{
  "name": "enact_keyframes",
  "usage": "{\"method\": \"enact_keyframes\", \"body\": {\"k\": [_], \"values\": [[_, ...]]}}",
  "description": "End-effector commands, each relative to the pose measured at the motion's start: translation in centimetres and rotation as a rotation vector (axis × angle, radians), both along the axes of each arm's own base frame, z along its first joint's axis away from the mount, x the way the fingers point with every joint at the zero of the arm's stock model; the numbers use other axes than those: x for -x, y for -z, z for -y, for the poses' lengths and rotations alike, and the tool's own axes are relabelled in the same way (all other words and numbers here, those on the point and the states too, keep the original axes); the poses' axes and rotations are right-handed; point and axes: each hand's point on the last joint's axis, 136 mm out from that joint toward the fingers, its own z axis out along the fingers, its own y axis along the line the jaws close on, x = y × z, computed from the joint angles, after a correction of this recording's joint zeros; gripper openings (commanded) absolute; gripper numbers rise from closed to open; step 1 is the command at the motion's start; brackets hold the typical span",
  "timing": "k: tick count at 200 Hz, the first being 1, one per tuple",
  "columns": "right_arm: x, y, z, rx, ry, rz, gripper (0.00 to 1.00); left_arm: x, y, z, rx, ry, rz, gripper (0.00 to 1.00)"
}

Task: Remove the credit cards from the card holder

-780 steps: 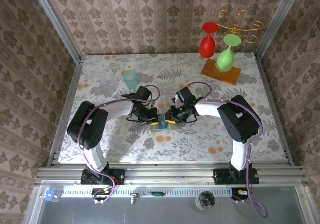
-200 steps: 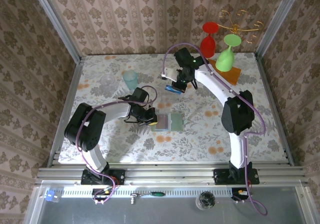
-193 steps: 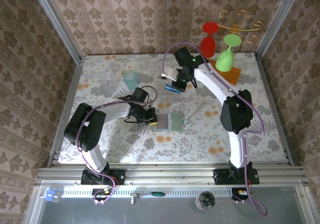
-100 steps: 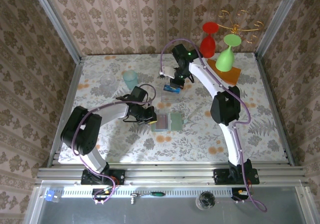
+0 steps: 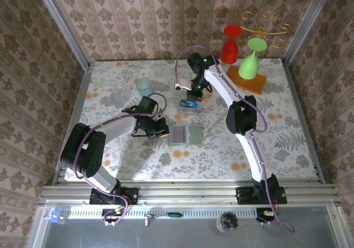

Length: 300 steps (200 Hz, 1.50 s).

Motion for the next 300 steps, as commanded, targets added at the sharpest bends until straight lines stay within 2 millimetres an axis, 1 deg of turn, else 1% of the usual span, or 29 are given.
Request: {"method": "enact_keyframes", "body": {"k": [1, 26, 52, 81, 98, 113, 132, 161, 191, 210, 235, 245, 250, 265, 272, 300], "values": [[1.6, 0.7, 0.3, 0.001, -0.027, -0.089, 0.00, 0.5, -0.1, -0.7, -0.012, -0.013, -0.006, 0.08], [2.4, 1.5, 0.4, 0.009, -0.037, -0.132, 0.00, 0.5, 0.0, -0.8, -0.013, -0.013, -0.008, 0.08], [2.7, 2.2, 0.3, 0.013, -0.042, -0.155, 0.00, 0.6, 0.1, -0.8, -0.012, -0.015, -0.011, 0.08], [2.5, 3.1, 0.4, 0.026, -0.041, -0.154, 0.00, 0.7, 0.2, -0.9, -0.013, -0.018, -0.015, 0.08], [2.3, 3.7, 0.4, 0.037, -0.037, -0.149, 0.10, 0.7, 0.2, -0.9, -0.011, -0.019, -0.014, 0.08], [2.3, 3.7, 0.3, 0.031, -0.033, -0.153, 0.17, 0.7, 0.2, -0.9, -0.010, -0.020, -0.014, 0.08], [2.1, 3.1, 0.1, 0.019, -0.019, -0.139, 0.22, 0.7, 0.2, -0.8, -0.008, -0.023, -0.014, 0.08], [1.0, 0.5, 0.2, -0.001, 0.027, -0.058, 0.27, 0.5, -0.1, -0.7, -0.001, -0.019, -0.004, 0.08], [-1.2, -1.5, 1.2, 0.033, 0.100, 0.102, 0.26, 0.3, -0.3, -0.6, 0.000, -0.016, 0.004, 0.08], [-1.8, -2.8, 1.7, 0.032, 0.143, 0.169, 0.25, 0.1, -0.3, -0.5, 0.003, -0.016, 0.008, 0.08], [-1.6, -4.4, 1.3, -0.020, 0.199, 0.209, 0.24, -0.2, -0.3, -0.2, 0.013, -0.016, 0.012, 0.08], [-1.4, -4.6, 1.1, -0.040, 0.224, 0.220, 0.24, -0.3, -0.2, -0.1, 0.016, -0.014, 0.010, 0.08], [-1.4, -5.1, 0.9, -0.056, 0.240, 0.234, 0.23, -0.3, -0.1, 0.0, 0.017, -0.014, 0.007, 0.08], [-0.9, -5.2, 0.6, -0.089, 0.295, 0.246, 0.23, -0.4, 0.1, 0.1, 0.018, -0.011, 0.004, 0.08], [-0.8, -5.7, 0.4, -0.114, 0.333, 0.260, 0.23, -0.4, 0.2, 0.2, 0.018, -0.009, 0.003, 0.08], [0.5, -5.7, -0.3, -0.185, 0.500, 0.244, 0.23, -0.5, 0.6, 0.2, 0.012, -0.008, 0.000, 0.08]]}}
